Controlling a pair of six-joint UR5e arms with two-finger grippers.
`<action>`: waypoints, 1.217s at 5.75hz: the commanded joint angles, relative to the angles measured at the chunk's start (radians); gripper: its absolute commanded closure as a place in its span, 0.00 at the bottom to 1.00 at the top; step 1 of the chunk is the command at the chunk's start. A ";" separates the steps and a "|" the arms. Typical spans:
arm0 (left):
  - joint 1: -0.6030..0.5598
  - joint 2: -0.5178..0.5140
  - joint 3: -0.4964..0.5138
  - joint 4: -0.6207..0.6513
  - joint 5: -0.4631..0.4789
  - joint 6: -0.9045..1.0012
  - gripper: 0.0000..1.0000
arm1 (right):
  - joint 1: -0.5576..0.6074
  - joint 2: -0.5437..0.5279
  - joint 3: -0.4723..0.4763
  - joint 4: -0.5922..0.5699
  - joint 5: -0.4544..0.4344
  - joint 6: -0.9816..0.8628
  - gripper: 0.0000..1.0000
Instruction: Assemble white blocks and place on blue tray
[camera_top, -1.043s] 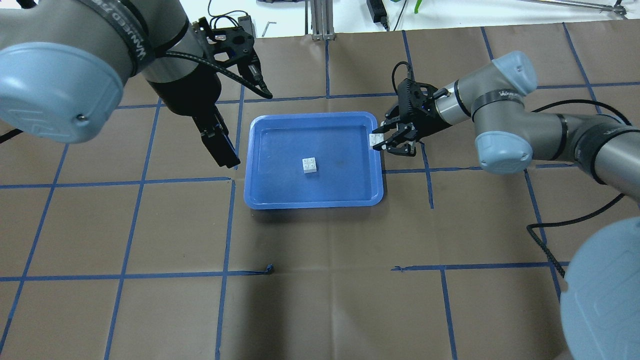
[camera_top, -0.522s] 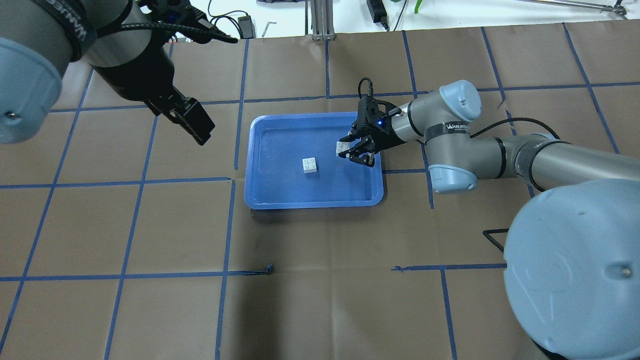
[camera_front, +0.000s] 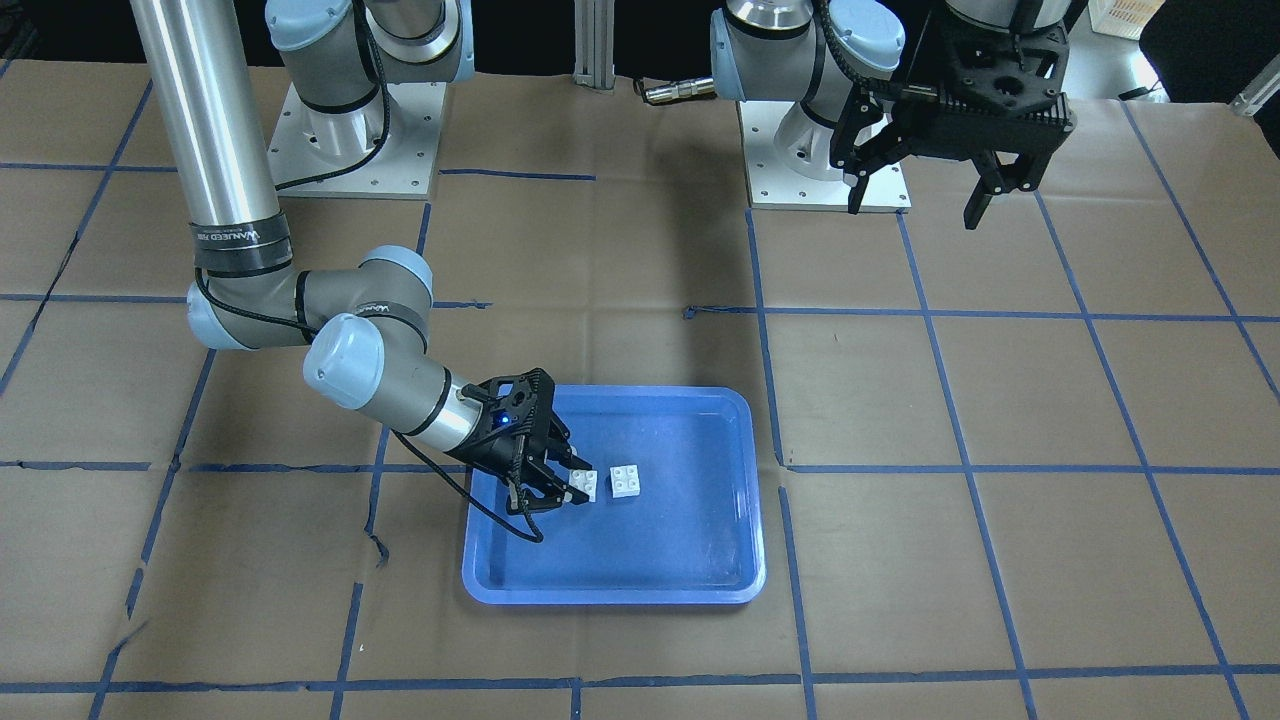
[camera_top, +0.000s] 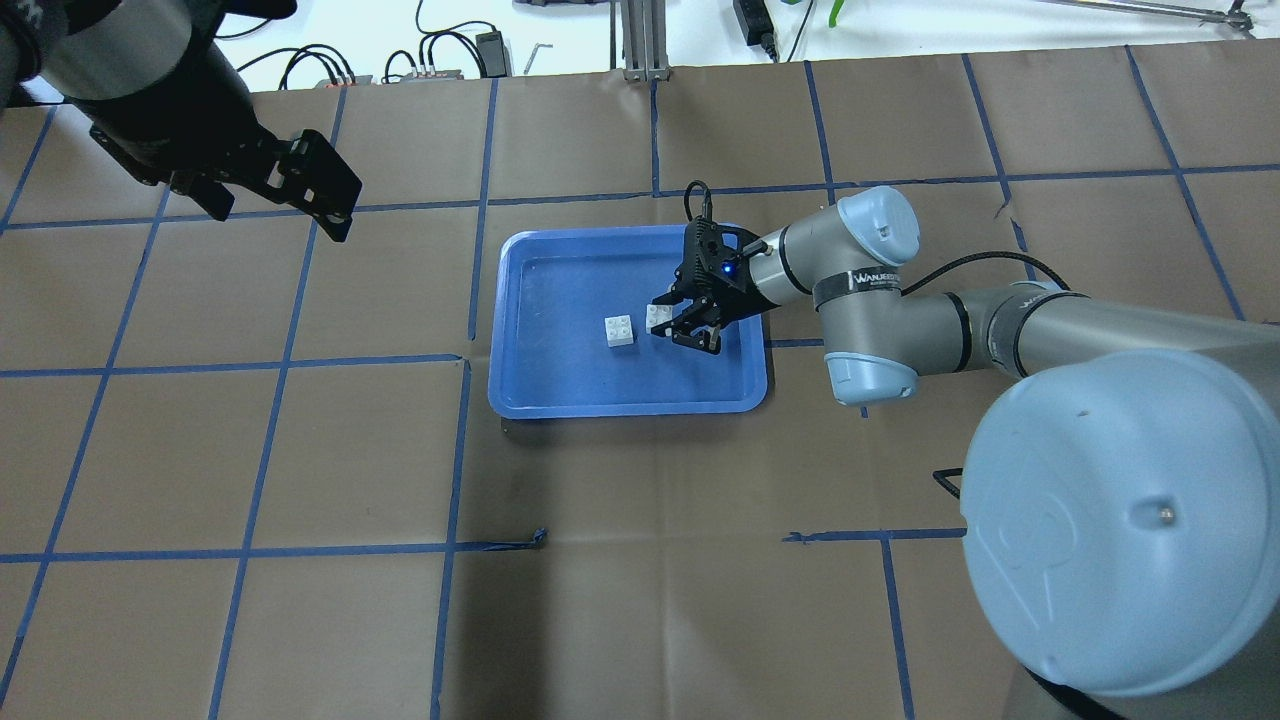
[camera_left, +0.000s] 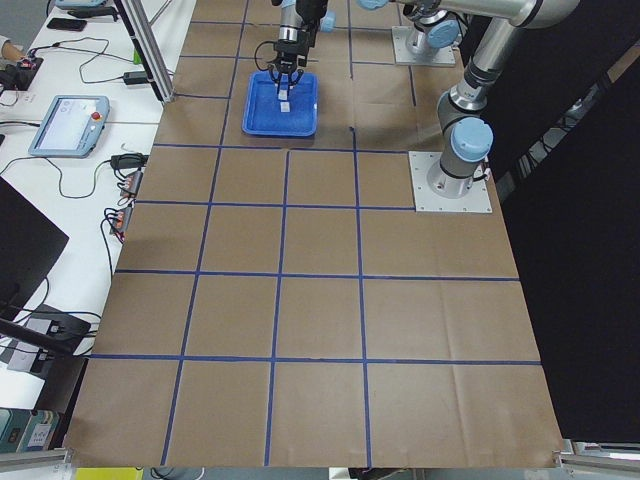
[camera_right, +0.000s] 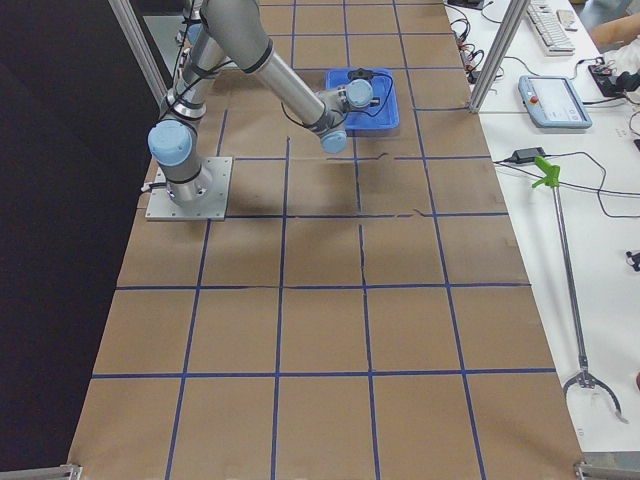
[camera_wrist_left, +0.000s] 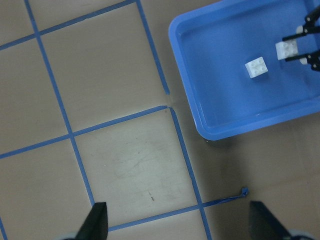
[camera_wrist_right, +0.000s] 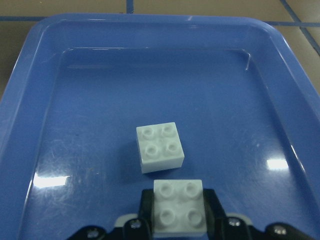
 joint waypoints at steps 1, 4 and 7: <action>0.003 -0.004 0.004 0.000 -0.014 -0.094 0.01 | 0.010 0.007 -0.004 -0.019 -0.003 0.027 0.69; 0.003 -0.002 0.004 0.000 -0.013 -0.098 0.01 | 0.015 0.021 -0.004 -0.022 0.002 0.034 0.69; 0.011 0.004 0.007 -0.003 -0.008 -0.098 0.01 | 0.032 0.021 -0.009 -0.023 0.000 0.054 0.69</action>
